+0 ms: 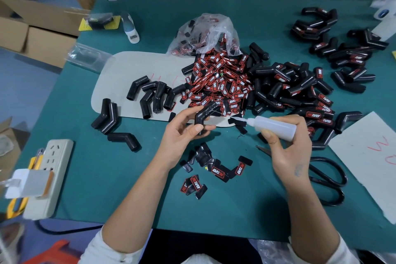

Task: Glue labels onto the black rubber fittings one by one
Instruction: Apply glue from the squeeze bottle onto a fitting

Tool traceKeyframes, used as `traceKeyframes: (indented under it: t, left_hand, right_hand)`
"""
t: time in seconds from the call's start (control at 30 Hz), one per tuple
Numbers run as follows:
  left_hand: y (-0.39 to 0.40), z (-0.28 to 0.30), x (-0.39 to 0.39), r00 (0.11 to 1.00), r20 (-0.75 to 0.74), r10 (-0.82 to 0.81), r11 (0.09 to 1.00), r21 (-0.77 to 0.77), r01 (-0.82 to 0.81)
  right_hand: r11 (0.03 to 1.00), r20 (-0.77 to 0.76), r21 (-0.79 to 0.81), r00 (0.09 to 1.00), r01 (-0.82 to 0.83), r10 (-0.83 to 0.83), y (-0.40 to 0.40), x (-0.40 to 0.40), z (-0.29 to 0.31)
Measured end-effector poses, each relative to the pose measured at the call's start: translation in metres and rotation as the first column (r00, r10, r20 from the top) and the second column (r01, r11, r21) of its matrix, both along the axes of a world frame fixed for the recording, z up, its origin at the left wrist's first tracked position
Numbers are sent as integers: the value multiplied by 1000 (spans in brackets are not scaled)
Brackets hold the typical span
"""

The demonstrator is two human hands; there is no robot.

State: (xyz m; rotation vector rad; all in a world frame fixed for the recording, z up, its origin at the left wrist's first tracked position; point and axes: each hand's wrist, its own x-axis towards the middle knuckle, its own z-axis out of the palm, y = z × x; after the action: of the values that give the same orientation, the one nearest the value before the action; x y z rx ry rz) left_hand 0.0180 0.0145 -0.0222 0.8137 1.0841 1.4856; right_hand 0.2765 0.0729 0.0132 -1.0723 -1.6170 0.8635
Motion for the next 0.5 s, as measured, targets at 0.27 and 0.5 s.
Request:
traceKeyframes:
  t: [0.27, 0.5]
  left_hand:
    - [-1, 0, 1, 999, -34, 6, 1000, 13, -6]
    - [0, -2, 1, 998, -65, 18, 1000, 8, -18]
  right_hand:
    - [1000, -12, 13, 1000, -10, 10, -2, -1, 3]
    - [999, -16, 29, 999, -35, 35, -3, -3, 4]
